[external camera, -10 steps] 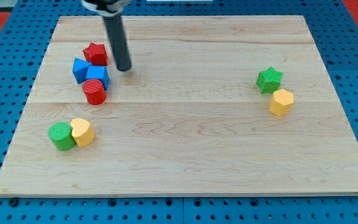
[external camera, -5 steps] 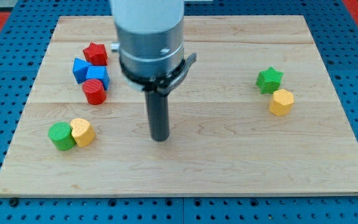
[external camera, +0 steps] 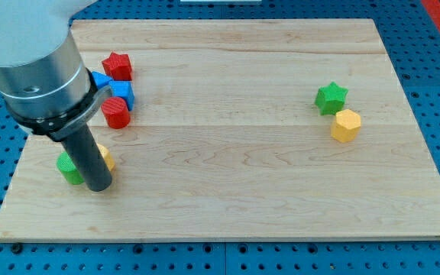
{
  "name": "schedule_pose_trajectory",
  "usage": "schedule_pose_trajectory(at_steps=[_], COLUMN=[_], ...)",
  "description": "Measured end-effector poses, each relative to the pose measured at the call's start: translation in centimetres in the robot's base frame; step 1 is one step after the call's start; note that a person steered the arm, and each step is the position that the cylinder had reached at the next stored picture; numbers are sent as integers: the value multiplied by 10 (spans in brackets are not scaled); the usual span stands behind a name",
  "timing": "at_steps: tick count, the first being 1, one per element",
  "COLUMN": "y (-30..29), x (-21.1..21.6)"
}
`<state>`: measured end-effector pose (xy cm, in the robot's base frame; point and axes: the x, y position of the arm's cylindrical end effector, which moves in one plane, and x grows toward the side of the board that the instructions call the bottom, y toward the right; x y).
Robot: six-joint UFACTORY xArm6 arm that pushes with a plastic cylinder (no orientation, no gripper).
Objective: Push the heart below the red circle
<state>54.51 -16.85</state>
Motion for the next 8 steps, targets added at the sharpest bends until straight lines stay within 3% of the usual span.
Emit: schedule_pose_trajectory(at_steps=[3,6,7,8], y=[-4,-4,10,31], x=[-5,-57,-38,12])
